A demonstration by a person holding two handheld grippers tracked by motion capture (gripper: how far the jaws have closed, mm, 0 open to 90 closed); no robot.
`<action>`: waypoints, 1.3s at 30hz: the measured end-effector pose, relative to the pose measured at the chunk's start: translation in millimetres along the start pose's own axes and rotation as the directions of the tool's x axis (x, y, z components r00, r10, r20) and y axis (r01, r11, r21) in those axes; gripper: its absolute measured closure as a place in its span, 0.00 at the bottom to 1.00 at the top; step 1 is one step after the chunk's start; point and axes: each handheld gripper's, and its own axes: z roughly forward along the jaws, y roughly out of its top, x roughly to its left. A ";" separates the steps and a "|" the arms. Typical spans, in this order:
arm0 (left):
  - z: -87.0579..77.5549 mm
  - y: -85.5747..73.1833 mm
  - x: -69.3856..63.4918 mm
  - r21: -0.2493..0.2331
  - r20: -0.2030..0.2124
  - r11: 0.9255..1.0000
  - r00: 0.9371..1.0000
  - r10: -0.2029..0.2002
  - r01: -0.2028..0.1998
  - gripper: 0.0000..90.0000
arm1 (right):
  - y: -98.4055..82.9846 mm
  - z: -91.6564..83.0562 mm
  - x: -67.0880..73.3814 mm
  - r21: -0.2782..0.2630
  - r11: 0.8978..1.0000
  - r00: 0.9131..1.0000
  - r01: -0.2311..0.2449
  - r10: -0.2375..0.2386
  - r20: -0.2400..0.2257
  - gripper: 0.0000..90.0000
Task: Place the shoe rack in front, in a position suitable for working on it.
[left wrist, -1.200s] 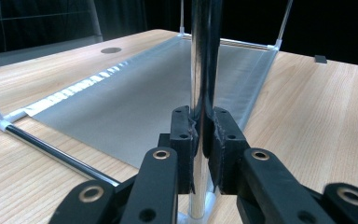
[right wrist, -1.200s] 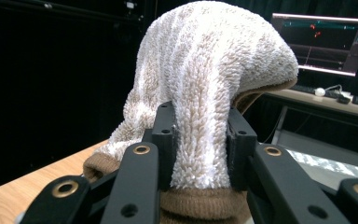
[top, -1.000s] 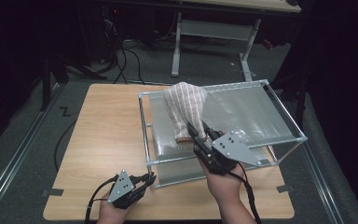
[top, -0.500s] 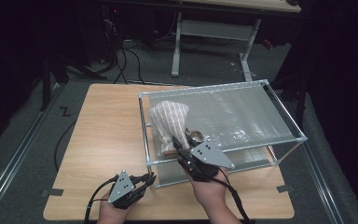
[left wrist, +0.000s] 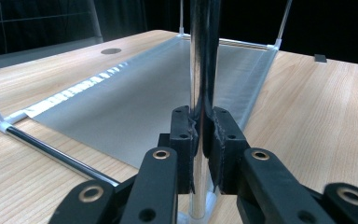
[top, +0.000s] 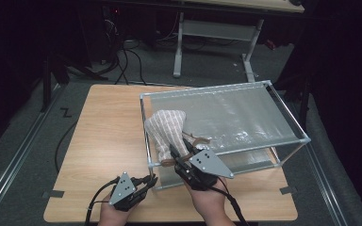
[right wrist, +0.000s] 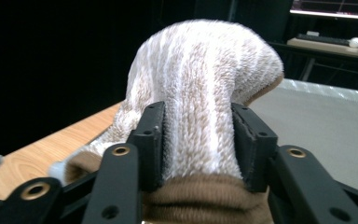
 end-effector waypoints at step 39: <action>-0.6 -0.8 -1.3 -0.002 -0.005 1.000 1.000 0.003 -0.003 0.90 | -27.1 -6.0 -52.5 0.012 1.000 0.976 0.004 -0.006 0.216 0.65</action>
